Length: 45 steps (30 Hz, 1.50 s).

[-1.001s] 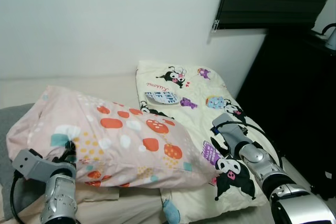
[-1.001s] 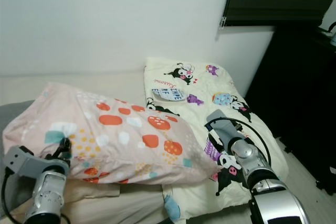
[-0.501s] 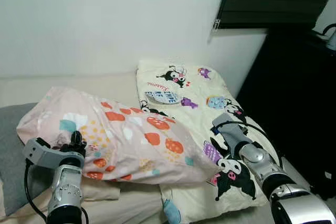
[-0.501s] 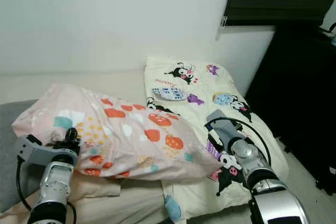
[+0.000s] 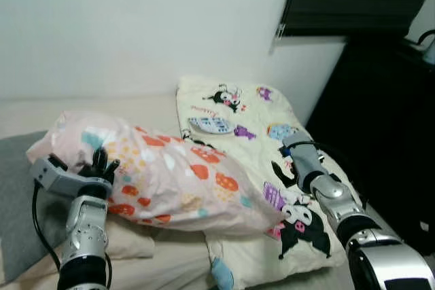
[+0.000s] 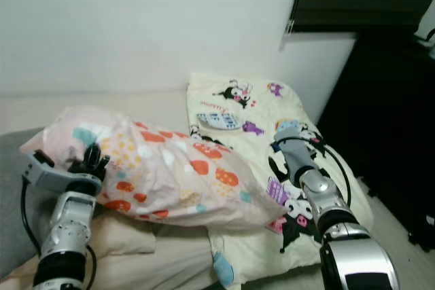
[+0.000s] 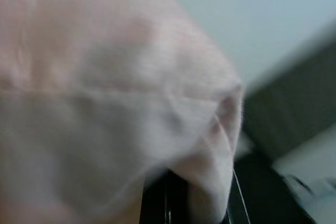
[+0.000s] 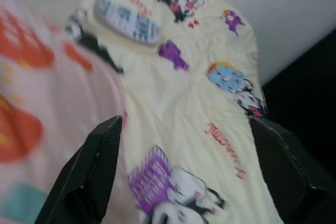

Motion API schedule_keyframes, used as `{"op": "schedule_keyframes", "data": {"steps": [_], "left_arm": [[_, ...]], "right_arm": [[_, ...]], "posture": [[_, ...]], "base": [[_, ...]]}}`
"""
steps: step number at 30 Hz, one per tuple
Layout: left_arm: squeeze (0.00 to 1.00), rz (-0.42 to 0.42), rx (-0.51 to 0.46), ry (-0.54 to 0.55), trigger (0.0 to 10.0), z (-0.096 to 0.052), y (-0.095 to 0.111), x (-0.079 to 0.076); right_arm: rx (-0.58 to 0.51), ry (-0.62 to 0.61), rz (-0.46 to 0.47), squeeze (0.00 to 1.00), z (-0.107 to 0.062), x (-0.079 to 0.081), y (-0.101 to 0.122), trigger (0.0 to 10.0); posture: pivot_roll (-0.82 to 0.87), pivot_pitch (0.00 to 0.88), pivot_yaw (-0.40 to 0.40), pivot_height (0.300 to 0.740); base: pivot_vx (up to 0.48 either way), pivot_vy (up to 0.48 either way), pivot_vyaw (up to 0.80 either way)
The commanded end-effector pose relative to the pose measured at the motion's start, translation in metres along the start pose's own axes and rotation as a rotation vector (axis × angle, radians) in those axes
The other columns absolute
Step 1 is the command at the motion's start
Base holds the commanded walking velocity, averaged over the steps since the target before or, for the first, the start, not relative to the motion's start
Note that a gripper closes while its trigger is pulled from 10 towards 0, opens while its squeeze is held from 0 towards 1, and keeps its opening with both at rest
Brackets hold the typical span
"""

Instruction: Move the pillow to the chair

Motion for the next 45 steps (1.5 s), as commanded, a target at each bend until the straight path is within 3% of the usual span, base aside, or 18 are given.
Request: {"op": "schedule_keyframes", "data": {"steps": [1,2,3,4,5,7,9,14,15,16,17,18,23,35,37,38,40,45], "left_arm": [[0.00,0.057,-0.067,-0.408,0.0,0.007,0.032,-0.099],[0.00,0.057,-0.067,-0.408,0.0,0.007,0.032,-0.099],[0.00,0.065,-0.075,-0.473,0.0,0.004,0.037,-0.114],[0.00,0.070,-0.114,-0.629,0.0,-0.005,0.055,-0.154],[0.00,0.070,-0.128,-0.683,0.0,-0.010,0.061,-0.169],[0.00,0.070,-0.128,-0.683,0.0,-0.010,0.061,-0.169],[0.00,0.069,-0.153,-0.734,0.0,-0.016,0.070,-0.186],[0.00,0.071,-0.183,-0.728,0.0,-0.017,0.081,-0.197],[0.00,0.072,-0.185,-0.722,2.3,-0.017,0.082,-0.197],[0.00,0.072,-0.185,-0.722,2.3,-0.017,0.082,-0.197],[0.00,0.117,-0.208,-0.646,10.0,-0.011,0.091,-0.184],[0.00,0.189,-0.241,-0.505,10.0,-0.001,0.106,-0.160],[0.00,0.208,-0.269,-0.386,10.0,0.003,0.122,-0.135],[0.00,0.198,-0.369,-0.431,10.0,-0.006,0.158,-0.150],[0.00,0.188,-0.387,-0.428,10.0,-0.007,0.165,-0.150],[0.00,0.138,-0.424,-0.434,10.0,-0.011,0.178,-0.151],[0.00,0.119,-0.432,-0.439,10.0,-0.012,0.183,-0.151],[0.00,0.185,-0.391,-0.391,10.0,-0.009,0.175,-0.141]], "right_arm": [[-0.087,-0.025,0.153,0.00,0.005,-0.009,0.026,10.0],[-0.087,-0.025,0.153,0.00,0.005,-0.009,0.026,10.0],[-0.103,-0.026,0.179,0.00,0.005,-0.011,0.031,10.0],[-0.152,-0.026,0.237,0.00,0.007,-0.013,0.046,10.0],[-0.174,-0.023,0.264,0.00,0.008,-0.014,0.052,10.0],[-0.174,-0.023,0.264,0.00,0.008,-0.014,0.052,10.0],[-0.209,-0.018,0.288,0.00,0.010,-0.014,0.064,10.0],[-0.250,-0.006,0.302,0.00,0.012,-0.013,0.078,10.0],[-0.253,-0.004,0.304,0.00,0.012,-0.012,0.080,10.0],[-0.253,-0.004,0.304,0.00,0.012,-0.012,0.080,10.0],[-0.276,0.024,0.298,0.00,0.012,-0.008,0.086,10.0],[-0.318,0.080,0.312,0.00,0.011,-0.001,0.095,10.0],[-0.371,0.153,0.312,0.00,0.010,0.009,0.107,10.0],[-0.504,0.284,0.312,0.00,0.004,0.025,0.142,10.0],[-0.517,0.296,0.309,0.00,0.003,0.026,0.146,10.0],[-0.537,0.318,0.311,0.00,0.001,0.028,0.152,10.0],[-0.541,0.325,0.312,0.00,0.001,0.029,0.153,10.0],[-0.523,0.348,0.315,0.00,0.002,0.036,0.150,10.0]], "posture": [[-0.06,0.000,-0.092,0.740],[-0.06,0.000,-0.092,0.740],[-0.06,0.000,-0.092,0.740],[-0.05,0.000,-0.090,0.740],[-0.04,0.000,-0.090,0.740],[-0.04,0.000,-0.090,0.740],[-0.03,0.000,-0.088,0.740],[-0.03,0.000,-0.086,0.740],[-0.03,0.000,-0.086,0.740],[-0.03,0.000,-0.086,0.740],[-0.02,0.000,-0.086,0.740],[-0.02,0.000,-0.086,0.740],[-0.01,0.000,-0.082,0.740],[-0.01,0.000,-0.083,0.740],[-0.01,0.000,-0.083,0.740],[-0.01,0.000,-0.083,0.740],[-0.01,0.000,-0.083,0.740],[-0.01,0.000,-0.081,0.740]], "base": [[0.000,0.000,0.00],[0.000,0.000,0.00],[0.000,0.000,0.00],[0.000,0.000,0.00],[0.000,0.000,0.00],[0.000,0.000,0.00],[0.000,0.000,0.00],[0.000,0.000,0.00],[0.000,0.000,0.00],[0.000,0.000,0.00],[0.000,0.000,0.00],[0.000,0.000,0.00],[0.000,0.000,0.46],[0.000,0.000,0.77],[0.000,0.000,0.77],[0.000,0.000,0.77],[0.000,0.000,0.77],[0.000,0.000,0.77]]}}
Point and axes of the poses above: a point about 5 cm out from each wrist's last joint towards the gripper, its own z axis pointing out of the wrist towards the gripper, its own y axis along the axis of the wrist's last joint, x = y × z, the point moved 6 cm from there along z, pointing out of the wrist towards the gripper
